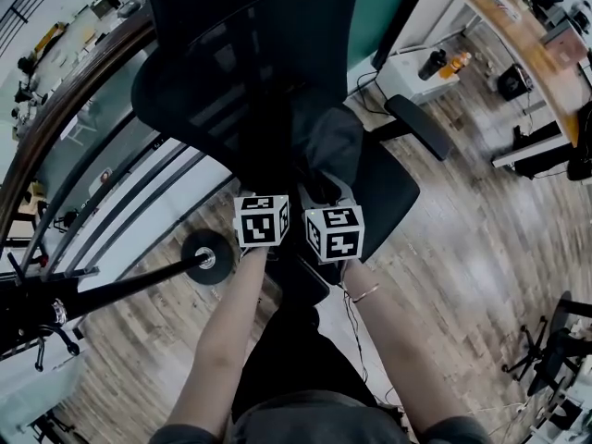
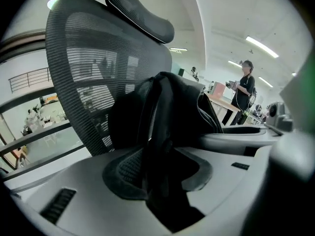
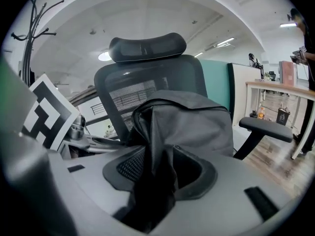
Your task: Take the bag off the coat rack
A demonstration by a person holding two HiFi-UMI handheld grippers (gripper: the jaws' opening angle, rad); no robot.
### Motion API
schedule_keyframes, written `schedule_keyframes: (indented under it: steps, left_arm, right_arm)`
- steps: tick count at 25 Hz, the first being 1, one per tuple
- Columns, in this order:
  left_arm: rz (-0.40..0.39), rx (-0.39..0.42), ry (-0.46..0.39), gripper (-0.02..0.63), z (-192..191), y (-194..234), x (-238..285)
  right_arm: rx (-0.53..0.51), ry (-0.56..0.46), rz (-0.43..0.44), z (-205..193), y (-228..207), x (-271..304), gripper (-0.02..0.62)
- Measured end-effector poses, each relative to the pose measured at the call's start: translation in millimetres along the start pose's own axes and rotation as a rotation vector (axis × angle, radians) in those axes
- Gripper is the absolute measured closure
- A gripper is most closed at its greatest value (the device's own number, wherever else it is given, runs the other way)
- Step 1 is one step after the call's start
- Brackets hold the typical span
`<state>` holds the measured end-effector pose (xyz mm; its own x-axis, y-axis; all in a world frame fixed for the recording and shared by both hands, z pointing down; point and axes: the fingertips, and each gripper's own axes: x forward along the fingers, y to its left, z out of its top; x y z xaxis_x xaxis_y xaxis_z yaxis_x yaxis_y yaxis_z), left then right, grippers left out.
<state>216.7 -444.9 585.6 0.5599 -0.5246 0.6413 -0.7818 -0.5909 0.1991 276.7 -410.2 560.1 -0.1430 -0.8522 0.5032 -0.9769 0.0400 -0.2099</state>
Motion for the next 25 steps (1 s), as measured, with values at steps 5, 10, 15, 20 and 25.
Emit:
schedule_keyframes:
  steps: [5,10,15,20,25]
  left_arm:
    - [0.007,-0.013,-0.045,0.463,1.6,1.5,-21.7]
    - [0.016,-0.026,-0.09,0.486,4.1,-0.5,-46.8]
    - [0.036,-0.012,-0.138,0.525,8.3,-3.4,-73.3]
    - [0.043,0.0,-0.189,0.541,9.3,-8.7,-103.8]
    - [0.034,0.015,-0.238,0.549,12.4,-18.8,-134.6]
  right_arm:
    - [-0.004,-0.016,0.022,1.1,8.1,-11.3,0.419]
    - [0.014,-0.046,0.026,4.2,10.5,-28.7,0.437]
    - [0.014,-0.073,0.02,8.0,13.2,-51.2,0.472]
    - [-0.045,-0.107,0.009,10.6,18.6,-81.3,0.515]
    - [-0.099,-0.153,-0.012,15.5,22.7,-116.0,0.562]
